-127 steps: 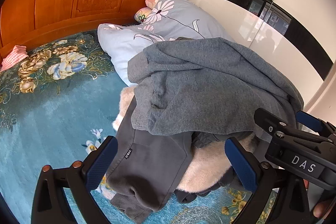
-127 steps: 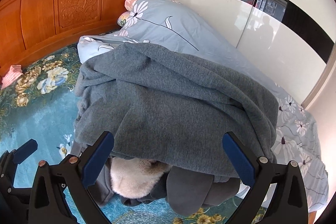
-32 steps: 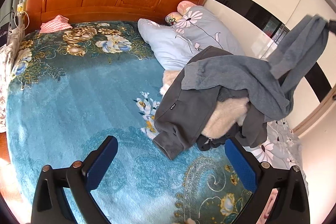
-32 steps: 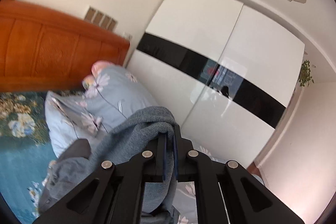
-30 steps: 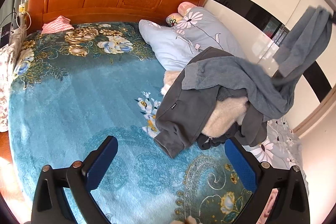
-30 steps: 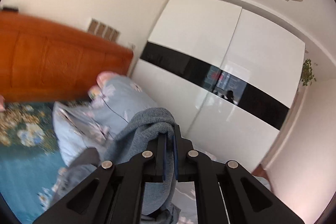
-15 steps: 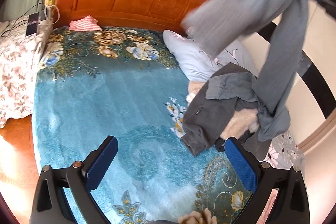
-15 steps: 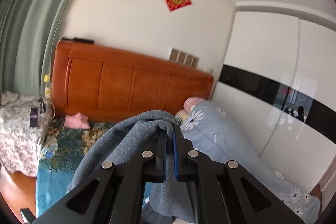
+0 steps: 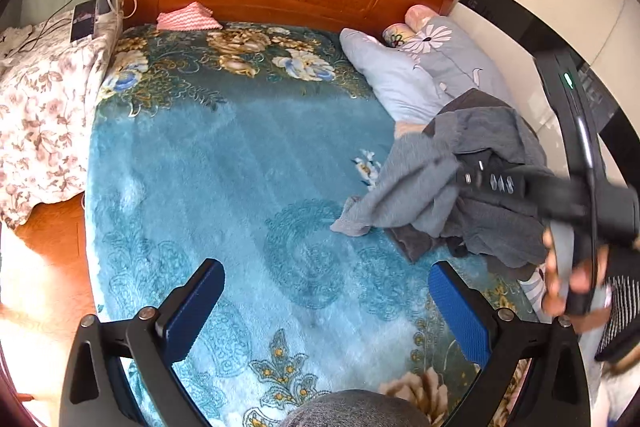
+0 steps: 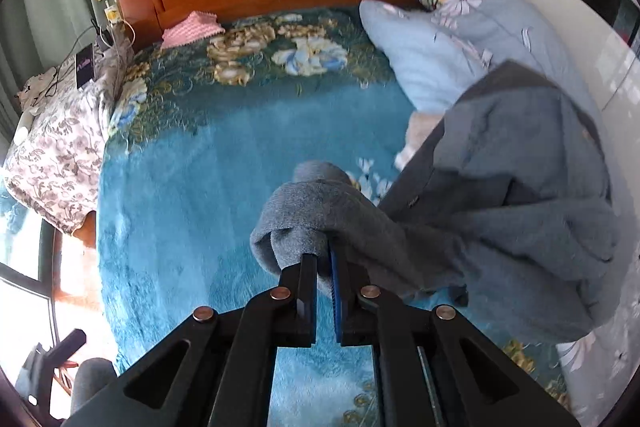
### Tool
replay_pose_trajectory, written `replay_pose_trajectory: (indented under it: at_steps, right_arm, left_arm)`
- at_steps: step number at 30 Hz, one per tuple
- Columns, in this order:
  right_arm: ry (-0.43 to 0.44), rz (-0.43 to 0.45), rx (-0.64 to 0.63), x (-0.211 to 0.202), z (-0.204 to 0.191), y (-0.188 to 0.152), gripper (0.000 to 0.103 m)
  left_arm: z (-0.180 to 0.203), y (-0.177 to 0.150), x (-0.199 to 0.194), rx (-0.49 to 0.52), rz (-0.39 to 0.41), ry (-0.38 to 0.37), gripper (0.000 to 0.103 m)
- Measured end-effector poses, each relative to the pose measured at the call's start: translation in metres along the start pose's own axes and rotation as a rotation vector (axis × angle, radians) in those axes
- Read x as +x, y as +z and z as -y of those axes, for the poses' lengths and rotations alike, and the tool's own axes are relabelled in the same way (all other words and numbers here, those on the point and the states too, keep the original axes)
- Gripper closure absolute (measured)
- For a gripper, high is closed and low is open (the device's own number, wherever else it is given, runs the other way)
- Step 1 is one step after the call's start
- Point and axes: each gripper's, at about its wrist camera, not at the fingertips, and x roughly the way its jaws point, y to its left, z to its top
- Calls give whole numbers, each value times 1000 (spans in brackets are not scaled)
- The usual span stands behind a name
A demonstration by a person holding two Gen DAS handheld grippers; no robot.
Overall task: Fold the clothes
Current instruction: 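Lower the grey sweatpants onto the blanket and open the right gripper, then grasp one sweatpants cuff with the right gripper while the left gripper grasps the other cuff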
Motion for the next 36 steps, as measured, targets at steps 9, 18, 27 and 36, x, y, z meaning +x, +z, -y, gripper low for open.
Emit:
replay_pose_trajectory:
  at_steps: [9,18,27,36]
  right_arm:
    - [104,27,12,-19,45,-72,53]
    - [182,43,662,-32,187,-214,47]
    - [274,15,1238,-3,229,-334,46]
    - [209,-3,1323,24,241,-310,49]
  left_arm:
    - [20,-11,35,7,-76,16,0]
    - [35,-17,72,4,-150,20,0]
    - [27,2,121,29,-214,57,0]
    - [58,5,171,298,-326,129,0]
